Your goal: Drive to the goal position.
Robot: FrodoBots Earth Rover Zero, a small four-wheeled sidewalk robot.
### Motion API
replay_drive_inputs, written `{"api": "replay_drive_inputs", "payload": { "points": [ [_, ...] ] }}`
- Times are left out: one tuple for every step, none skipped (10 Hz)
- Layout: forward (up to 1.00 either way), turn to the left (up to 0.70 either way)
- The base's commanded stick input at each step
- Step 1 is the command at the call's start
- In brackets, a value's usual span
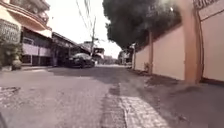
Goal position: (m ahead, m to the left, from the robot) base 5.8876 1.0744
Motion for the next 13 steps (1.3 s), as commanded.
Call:
{"api": "replay_drive_inputs", "payload": {
  "points": [
    [0.7, 0.0],
    [0.7, 0.0],
    [0.7, 0.0],
    [0.7, 0.0],
    [0.7, 0.0],
    [0.7, 0.0],
    [0.7, 0.0],
    [0.7, 0.0],
    [0.7, 0.0],
    [0.7, 0.0],
    [0.7, 0.0],
    [0.7, 0.0],
    [0.7, 0.0]
  ]
}}
